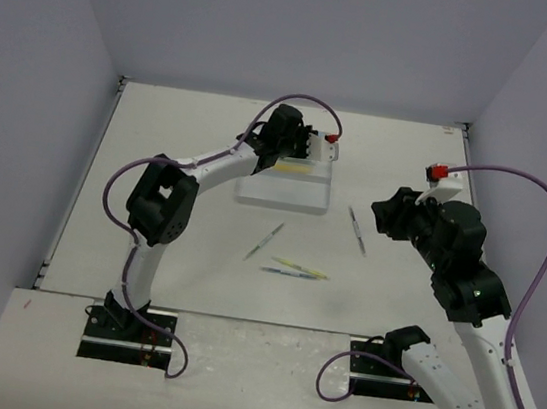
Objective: Sort the stationery into containers
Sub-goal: Place the pen in the storage box.
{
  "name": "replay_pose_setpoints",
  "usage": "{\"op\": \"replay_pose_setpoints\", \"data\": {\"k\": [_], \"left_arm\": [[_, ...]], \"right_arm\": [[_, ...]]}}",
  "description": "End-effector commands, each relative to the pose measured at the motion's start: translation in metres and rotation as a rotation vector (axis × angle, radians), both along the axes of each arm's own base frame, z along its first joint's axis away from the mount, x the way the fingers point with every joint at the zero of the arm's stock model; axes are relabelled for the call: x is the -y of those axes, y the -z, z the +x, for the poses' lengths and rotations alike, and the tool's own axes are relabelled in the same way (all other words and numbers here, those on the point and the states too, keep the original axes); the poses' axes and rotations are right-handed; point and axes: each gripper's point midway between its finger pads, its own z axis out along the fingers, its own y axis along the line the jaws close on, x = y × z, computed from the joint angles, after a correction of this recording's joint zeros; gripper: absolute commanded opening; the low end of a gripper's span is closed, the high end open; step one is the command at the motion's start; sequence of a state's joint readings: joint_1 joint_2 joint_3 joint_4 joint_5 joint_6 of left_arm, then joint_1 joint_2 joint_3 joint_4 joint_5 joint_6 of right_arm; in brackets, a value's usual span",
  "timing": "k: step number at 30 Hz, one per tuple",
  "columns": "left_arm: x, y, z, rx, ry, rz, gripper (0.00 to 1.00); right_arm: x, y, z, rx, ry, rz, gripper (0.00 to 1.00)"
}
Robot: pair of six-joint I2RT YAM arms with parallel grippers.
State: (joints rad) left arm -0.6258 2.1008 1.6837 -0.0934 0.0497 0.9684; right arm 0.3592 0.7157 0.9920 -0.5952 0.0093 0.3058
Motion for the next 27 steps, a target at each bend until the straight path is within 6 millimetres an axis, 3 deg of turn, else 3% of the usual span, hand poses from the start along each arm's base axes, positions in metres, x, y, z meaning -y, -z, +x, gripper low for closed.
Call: {"op": "replay_pose_setpoints", "data": {"k": [1,3,9,11,15,16,17,18,22,27], "left_arm": [[0.015,0.011,-0.010,-0.006,0.192,0.064,0.00],[0.010,0.025,-0.014,-0.042,0.202,0.080,0.01],[0.002,0.062,-0.035,-0.189,0.234,0.089,0.19],[0.001,0.064,-0.036,-0.205,0.221,0.083,0.26],[-0.006,0.059,-0.028,-0.226,0.115,0.054,0.51],[-0.007,0.056,-0.027,-0.225,0.111,0.053,0.56],[-0.009,0.051,-0.028,-0.237,0.106,0.046,0.81],[-0.009,0.046,-0.028,-0.236,0.102,0.041,1.00],[-0.006,0.010,-0.033,-0.216,0.092,-0.035,1.00],[-0.017,-0.082,-0.021,-0.151,-0.147,-0.299,1.00]], "right_arm": [[-0.004,-0.001,0.010,0.008,-0.007,-0.007,0.46],[-0.003,0.003,0.011,-0.005,0.001,-0.010,0.47],[-0.004,0.023,0.020,-0.075,0.017,-0.038,0.48],[-0.003,0.032,0.025,-0.112,0.029,-0.058,0.49],[0.000,0.072,0.035,-0.270,0.052,-0.119,0.52],[0.000,0.074,0.036,-0.278,0.056,-0.117,0.52],[0.001,0.085,0.039,-0.314,0.058,-0.124,0.52],[-0.001,0.089,0.041,-0.332,0.051,-0.127,0.53],[0.005,0.111,0.054,-0.412,0.079,-0.166,0.53],[0.010,0.141,0.089,-0.564,0.091,-0.282,0.41]]}}
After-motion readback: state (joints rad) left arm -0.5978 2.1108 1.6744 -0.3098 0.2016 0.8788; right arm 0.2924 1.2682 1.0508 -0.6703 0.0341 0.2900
